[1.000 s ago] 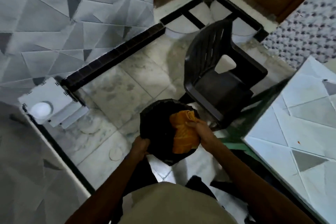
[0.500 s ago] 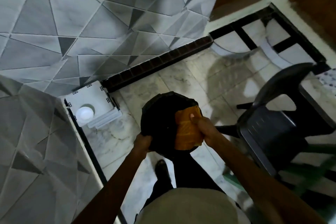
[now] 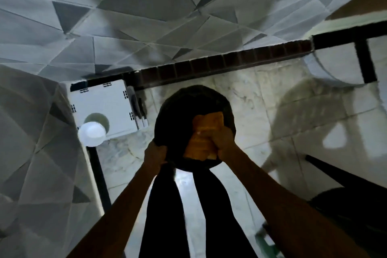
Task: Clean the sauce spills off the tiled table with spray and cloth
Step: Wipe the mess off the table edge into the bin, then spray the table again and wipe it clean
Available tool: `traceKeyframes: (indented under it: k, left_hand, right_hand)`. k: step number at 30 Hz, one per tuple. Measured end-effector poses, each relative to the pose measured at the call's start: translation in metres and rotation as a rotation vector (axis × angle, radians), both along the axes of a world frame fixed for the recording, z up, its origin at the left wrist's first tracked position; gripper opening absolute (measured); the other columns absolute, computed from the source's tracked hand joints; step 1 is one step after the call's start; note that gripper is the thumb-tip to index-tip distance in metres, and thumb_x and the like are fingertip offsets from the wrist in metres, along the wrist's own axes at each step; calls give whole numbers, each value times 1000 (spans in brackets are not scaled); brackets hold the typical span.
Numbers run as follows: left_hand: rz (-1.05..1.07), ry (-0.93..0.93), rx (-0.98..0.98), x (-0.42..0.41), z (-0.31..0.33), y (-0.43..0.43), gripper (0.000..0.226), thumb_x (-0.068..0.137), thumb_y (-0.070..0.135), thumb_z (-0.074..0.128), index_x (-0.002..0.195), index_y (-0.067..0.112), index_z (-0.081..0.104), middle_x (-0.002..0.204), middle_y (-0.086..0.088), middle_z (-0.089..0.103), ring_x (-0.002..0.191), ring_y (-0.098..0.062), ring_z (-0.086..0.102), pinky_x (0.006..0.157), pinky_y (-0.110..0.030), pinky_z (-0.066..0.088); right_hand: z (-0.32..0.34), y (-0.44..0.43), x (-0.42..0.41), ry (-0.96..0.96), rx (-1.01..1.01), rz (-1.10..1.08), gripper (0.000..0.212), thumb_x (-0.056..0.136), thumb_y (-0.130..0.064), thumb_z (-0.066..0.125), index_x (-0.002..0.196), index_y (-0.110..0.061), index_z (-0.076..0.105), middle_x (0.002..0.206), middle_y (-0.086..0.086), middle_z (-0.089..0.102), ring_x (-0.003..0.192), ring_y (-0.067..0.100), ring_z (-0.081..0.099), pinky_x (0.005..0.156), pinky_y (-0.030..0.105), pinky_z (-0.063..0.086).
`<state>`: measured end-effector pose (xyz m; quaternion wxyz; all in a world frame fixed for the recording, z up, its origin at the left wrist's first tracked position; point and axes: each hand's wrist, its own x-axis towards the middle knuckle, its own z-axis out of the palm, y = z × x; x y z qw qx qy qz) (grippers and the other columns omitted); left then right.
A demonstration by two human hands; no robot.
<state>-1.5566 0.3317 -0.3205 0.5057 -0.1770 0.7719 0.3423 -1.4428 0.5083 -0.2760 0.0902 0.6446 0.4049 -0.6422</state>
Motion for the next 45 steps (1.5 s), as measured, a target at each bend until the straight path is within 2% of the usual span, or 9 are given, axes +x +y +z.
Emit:
traceKeyframes:
  k: [4, 6, 8, 13, 20, 30, 36, 41, 45]
  left_hand:
    - [24, -32, -17, -52, -150, 11, 79, 58, 45, 64, 130, 12, 56, 120, -18, 65, 103, -41, 65, 85, -53, 57]
    - [41, -39, -32, -73, -206, 21, 78, 58, 40, 67, 130, 10, 57, 124, -21, 63, 107, -43, 63, 90, -56, 54]
    - [71, -64, -31, -93, -247, 36, 58, 80, 23, 69, 133, 4, 55, 127, -23, 61, 111, -43, 61, 94, -56, 52]
    - [78, -124, -12, -130, -337, 52, 51, 93, 8, 61, 142, 2, 44, 138, -21, 53, 123, -41, 55, 98, -51, 50]
    - [69, -143, 25, -151, -377, 49, 50, 94, 10, 62, 141, 6, 44, 135, -20, 55, 103, -32, 56, 99, -52, 49]
    - [167, -169, 41, -155, -371, 51, 61, 95, 16, 63, 148, 12, 34, 146, -17, 45, 128, -40, 48, 89, -47, 49]
    - [154, -183, -91, -145, -330, 45, 95, 91, 27, 69, 157, 23, 1, 152, -17, 36, 132, -38, 44, 100, -47, 42]
    - [56, -215, -6, -131, -215, 69, 48, 100, 29, 53, 139, 2, 46, 105, -10, 60, 101, -30, 59, 89, -38, 45]
    - [-68, -381, 242, -127, -65, 90, 46, 99, 48, 48, 122, 11, 64, 115, -3, 70, 104, -24, 65, 84, -36, 50]
  right_hand:
    - [-110, 17, -67, -84, 144, 59, 56, 83, -64, 67, 106, -13, 63, 95, 7, 63, 100, 36, 65, 88, 40, 51]
    - [-162, 24, -84, -107, 212, 98, 29, 95, -34, 65, 112, -11, 64, 100, 8, 61, 111, 38, 62, 86, 35, 46]
    - [-214, 29, -102, -162, 290, 123, 29, 96, -18, 60, 124, -10, 61, 110, 11, 64, 116, 37, 60, 88, 35, 45]
    - [-297, 39, -134, -262, 300, 227, 69, 86, -43, 76, 140, -10, 48, 137, 14, 59, 127, 34, 55, 104, 42, 44]
    - [-337, 50, -147, -269, 279, 269, 66, 84, -28, 80, 140, -13, 49, 131, 12, 61, 118, 32, 59, 86, 34, 46]
    - [-331, 46, -153, -239, 258, 235, 57, 93, -16, 68, 145, -16, 46, 137, 12, 58, 123, 34, 57, 83, 28, 41]
    - [-288, 41, -143, -191, 245, 184, 67, 87, -22, 76, 146, -15, 45, 136, 12, 59, 123, 34, 56, 91, 32, 47]
    - [-190, 20, -122, -113, 147, 27, 60, 83, -27, 80, 137, -16, 57, 124, 8, 67, 111, 32, 64, 92, 41, 54]
    - [-47, 8, -93, 78, 27, -223, 44, 84, -10, 79, 125, -3, 65, 113, 18, 73, 95, 34, 73, 75, 39, 62]
